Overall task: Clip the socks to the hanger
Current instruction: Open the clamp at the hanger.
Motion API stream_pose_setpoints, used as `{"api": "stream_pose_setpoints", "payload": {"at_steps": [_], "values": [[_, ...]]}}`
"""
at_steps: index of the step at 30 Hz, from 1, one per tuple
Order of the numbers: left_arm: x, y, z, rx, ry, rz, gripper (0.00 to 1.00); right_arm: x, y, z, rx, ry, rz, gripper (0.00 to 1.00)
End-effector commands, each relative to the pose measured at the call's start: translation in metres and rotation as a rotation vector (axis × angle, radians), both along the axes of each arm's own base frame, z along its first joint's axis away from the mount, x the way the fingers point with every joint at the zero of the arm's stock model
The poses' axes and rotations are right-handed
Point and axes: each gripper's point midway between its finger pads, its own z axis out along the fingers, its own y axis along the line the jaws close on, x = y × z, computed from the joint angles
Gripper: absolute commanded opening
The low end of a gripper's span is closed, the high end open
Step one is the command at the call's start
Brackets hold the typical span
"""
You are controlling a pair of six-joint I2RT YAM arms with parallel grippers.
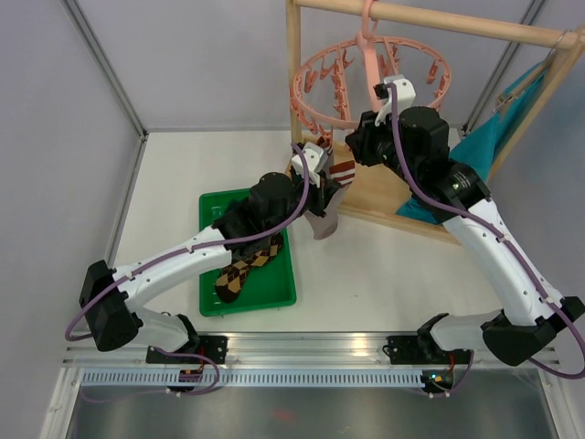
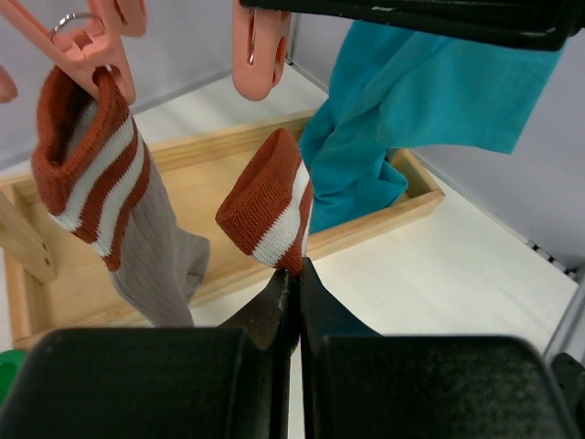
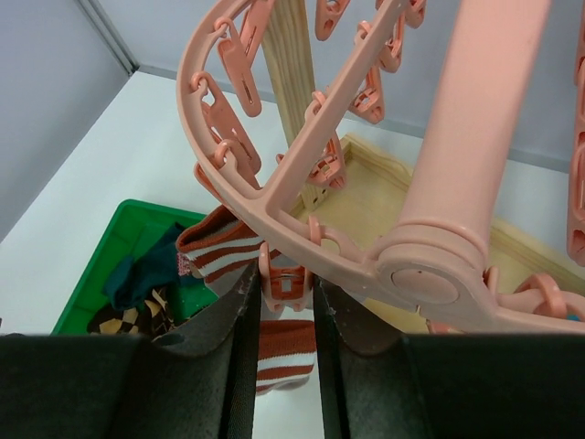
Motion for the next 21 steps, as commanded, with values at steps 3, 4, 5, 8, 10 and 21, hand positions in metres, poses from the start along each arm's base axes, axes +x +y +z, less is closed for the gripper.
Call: {"api": "stream_pose_setpoints", "payload": {"at_steps": [3,4,5,8,10,21], "values": [[0.015,0.005,0.034,0.005,-0.189,0.054,0.02,0.011,0.009,0.024,0.08,-0.043,-0.007,0.0],[0.018,0.006,0.034,0.004,-0.2,0.067,0.02,0.012,0.01,0.025,0.084,-0.04,-0.014,0.0],[0.022,0.008,0.033,0.009,-0.205,0.092,0.02,0.013,0.009,0.024,0.083,-0.032,-0.02,0.0],[0.027,0.009,0.031,0.031,-0.248,0.111,0.02,0.014,0.009,0.025,0.102,-0.016,-0.034,0.0],[0.029,0.008,0.03,0.041,-0.258,0.114,0.02,0.016,0.009,0.025,0.109,-0.007,-0.045,0.0],[0.041,0.019,0.022,0.087,-0.307,0.198,0.02,0.016,0.008,0.02,0.105,0.011,-0.056,0.0]]}}
